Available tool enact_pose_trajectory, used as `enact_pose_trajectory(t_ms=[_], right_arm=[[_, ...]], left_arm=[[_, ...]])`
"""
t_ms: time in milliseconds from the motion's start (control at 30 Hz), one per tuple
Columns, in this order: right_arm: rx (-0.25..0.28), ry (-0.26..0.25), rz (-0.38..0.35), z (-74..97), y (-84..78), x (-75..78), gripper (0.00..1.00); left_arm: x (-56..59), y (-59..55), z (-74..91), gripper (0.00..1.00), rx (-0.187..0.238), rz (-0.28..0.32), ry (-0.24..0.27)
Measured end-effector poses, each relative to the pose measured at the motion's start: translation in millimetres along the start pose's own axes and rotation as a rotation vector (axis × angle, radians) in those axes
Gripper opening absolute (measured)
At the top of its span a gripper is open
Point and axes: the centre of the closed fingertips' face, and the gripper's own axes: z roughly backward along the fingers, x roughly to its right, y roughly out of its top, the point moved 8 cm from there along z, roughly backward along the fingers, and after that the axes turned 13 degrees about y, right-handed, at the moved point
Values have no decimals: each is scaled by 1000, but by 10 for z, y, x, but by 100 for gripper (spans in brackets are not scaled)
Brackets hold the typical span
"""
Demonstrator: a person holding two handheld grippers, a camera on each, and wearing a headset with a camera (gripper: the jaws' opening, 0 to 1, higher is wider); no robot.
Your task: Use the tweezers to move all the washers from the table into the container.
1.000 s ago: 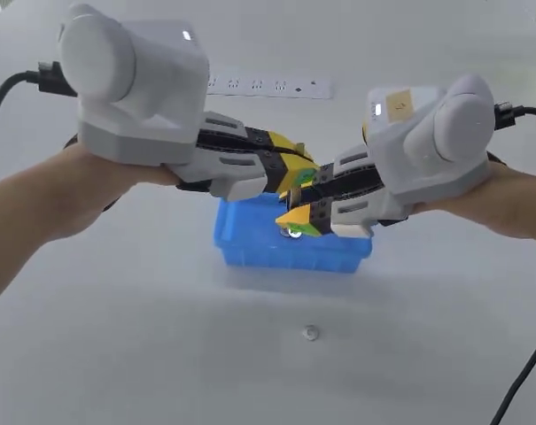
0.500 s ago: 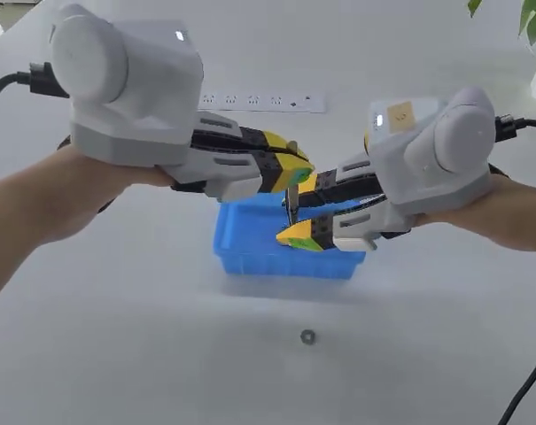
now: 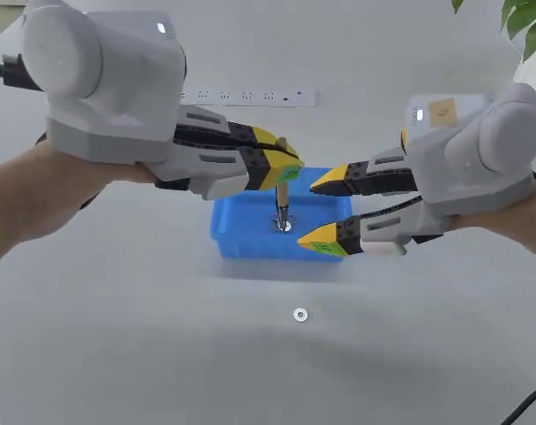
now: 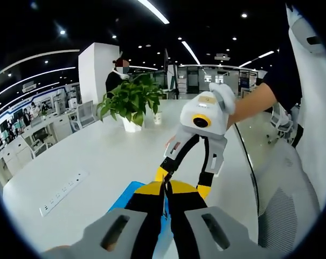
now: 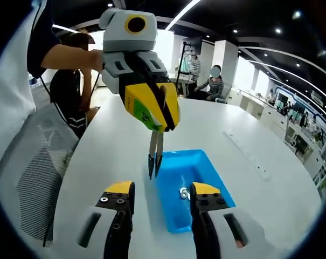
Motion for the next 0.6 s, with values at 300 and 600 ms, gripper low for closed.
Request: enact_pose_trajectory(t_ms=[300, 600], right_arm=[[0, -43, -52, 93, -126, -306, 49], [9, -42, -162, 50, -404, -538, 61]], left_arm=[[211, -102, 2, 6, 2, 19, -42], [442, -238, -45, 6, -13, 47, -79]])
